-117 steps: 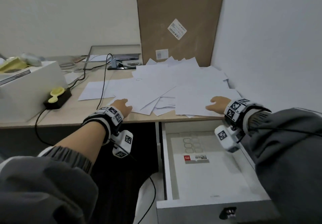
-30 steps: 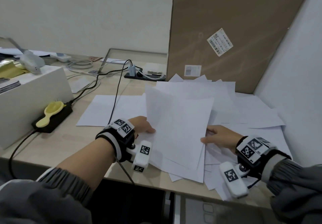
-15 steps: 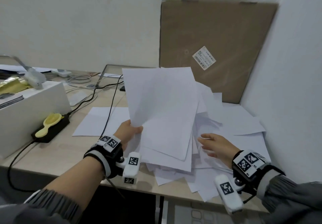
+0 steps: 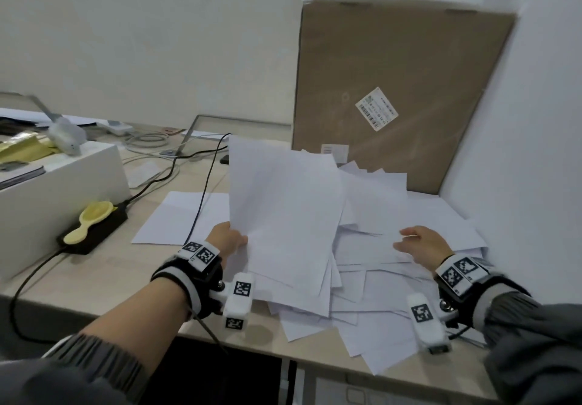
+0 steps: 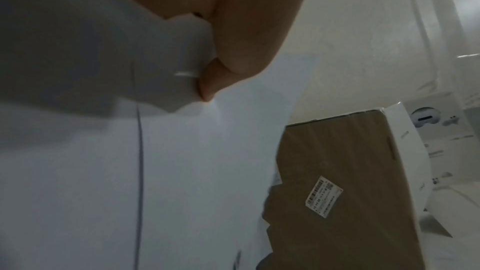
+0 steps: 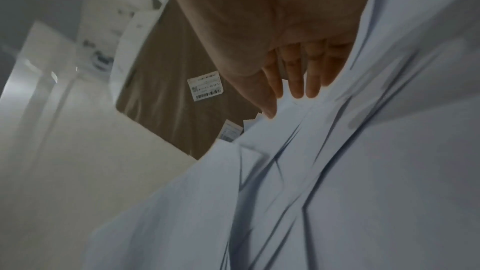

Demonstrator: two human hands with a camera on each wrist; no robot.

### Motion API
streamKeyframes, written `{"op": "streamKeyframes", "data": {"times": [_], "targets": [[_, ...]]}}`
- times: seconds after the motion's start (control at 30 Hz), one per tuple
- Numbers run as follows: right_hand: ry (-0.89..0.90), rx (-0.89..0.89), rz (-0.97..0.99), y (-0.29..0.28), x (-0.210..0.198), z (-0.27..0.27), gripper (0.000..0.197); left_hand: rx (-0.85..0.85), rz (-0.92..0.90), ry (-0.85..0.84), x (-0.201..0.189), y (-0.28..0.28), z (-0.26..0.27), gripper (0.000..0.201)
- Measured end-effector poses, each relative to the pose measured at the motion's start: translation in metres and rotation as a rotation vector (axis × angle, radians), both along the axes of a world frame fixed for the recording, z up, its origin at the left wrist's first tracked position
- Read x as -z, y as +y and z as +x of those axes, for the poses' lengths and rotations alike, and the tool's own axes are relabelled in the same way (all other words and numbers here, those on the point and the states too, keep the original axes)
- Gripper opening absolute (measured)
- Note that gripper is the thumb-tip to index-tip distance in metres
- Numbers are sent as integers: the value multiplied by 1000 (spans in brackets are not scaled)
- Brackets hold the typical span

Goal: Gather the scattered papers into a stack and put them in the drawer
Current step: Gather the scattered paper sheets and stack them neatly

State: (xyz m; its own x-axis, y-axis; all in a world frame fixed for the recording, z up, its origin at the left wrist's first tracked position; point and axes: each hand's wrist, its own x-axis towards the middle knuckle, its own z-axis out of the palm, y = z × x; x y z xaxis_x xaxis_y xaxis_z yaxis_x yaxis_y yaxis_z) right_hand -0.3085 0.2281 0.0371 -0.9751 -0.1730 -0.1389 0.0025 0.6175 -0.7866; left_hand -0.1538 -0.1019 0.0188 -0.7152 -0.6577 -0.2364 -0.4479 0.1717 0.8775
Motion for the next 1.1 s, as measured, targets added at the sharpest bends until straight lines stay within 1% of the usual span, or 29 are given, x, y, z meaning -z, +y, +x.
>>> {"op": "streamKeyframes", "data": {"times": [0.07, 0.17, 0.27, 0.37, 0.43, 0.53, 0.63, 0.7, 0.77, 0.87, 0.93, 0.97, 1.03, 1.07, 1.1], "targets": [[63, -70, 153, -7, 1, -9, 47, 7, -47, -64, 1, -4, -2, 34], [78, -151, 296, -24, -2, -21, 56, 8, -83, -117, 2, -7, -5, 34], [57, -115, 358, -34, -10, -40, 58, -14, -115, -112, 7, -12, -12, 30], [12, -64, 338, -36, -14, -60, 64, -35, -115, -72, 13, -17, -17, 18], [-15, -62, 332, -36, -10, -68, 68, -46, -101, -49, 15, -19, -22, 11], [-74, -85, 336, -37, -1, -74, 71, -76, -44, 5, 16, -24, -31, 19], [-107, -75, 273, -38, 6, -77, 68, -105, -3, 60, 15, -27, -37, 28], [-111, -21, 196, -36, 8, -80, 65, -118, 29, 84, 16, -31, -40, 28], [-138, 4, 116, -35, 9, -79, 67, -118, 56, 93, 17, -33, -39, 26], [-188, -60, 114, -39, 11, -66, 70, -90, 118, 115, 19, -34, -40, 21], [-204, -108, 127, -41, 13, -54, 68, -74, 160, 118, 19, -28, -40, 16], [-211, -119, 109, -43, 15, -48, 67, -75, 170, 126, 19, -24, -38, 10], [-225, -122, 30, -43, 19, -38, 62, -95, 184, 159, 21, -17, -35, 7], [-242, -115, -26, -42, 20, -33, 57, -113, 169, 175, 23, -15, -34, 11], [-273, -95, -85, -40, 23, -30, 54, -135, 152, 173, 23, -13, -31, 19]]}}
